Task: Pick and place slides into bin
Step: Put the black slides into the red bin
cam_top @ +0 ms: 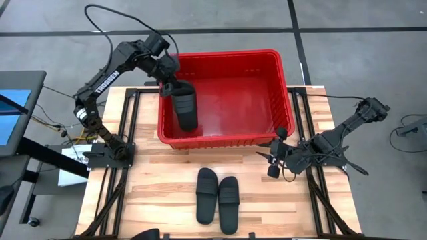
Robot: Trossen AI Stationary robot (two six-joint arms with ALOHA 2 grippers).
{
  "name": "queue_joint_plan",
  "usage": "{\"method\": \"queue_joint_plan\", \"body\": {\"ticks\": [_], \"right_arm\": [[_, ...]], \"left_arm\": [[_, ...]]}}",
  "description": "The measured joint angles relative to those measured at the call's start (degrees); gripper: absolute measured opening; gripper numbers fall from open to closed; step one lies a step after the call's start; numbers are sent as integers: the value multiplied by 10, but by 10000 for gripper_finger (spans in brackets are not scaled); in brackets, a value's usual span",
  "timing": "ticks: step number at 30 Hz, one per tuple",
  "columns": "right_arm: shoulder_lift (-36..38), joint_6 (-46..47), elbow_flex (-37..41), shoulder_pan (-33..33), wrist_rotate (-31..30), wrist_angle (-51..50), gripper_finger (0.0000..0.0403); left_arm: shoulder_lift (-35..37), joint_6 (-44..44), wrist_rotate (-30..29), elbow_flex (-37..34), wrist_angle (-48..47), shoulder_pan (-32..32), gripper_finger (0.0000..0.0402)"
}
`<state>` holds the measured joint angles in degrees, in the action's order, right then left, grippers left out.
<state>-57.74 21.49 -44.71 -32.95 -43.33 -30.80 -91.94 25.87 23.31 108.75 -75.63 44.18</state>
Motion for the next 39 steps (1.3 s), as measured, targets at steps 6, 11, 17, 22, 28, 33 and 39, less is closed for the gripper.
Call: {"method": "queue_joint_plan", "body": {"ticks": [6, 11, 17, 22, 28, 33, 39], "right_arm": [[0, 14, 0, 0, 0, 0, 123], [0, 25, 0, 0, 0, 0, 123], [0, 31, 0, 0, 0, 0, 123], [0, 41, 0, 0, 0, 0, 123], [0, 38, 0, 0, 0, 0, 123], [0, 36, 0, 0, 0, 0, 123], [0, 36, 0, 0, 0, 0, 123]], "left_arm": [[0, 0, -15, -27, 3, -1, 30], [0, -2, -17, -29, 1, -1, 30], [0, 15, -24, -36, 2, -16, 30], [0, 28, -33, -61, 10, -19, 30], [0, 30, -33, -95, 29, -14, 30], [-1, 38, -42, -112, 35, -5, 30], [-1, 38, -41, -115, 50, 5, 30]]}}
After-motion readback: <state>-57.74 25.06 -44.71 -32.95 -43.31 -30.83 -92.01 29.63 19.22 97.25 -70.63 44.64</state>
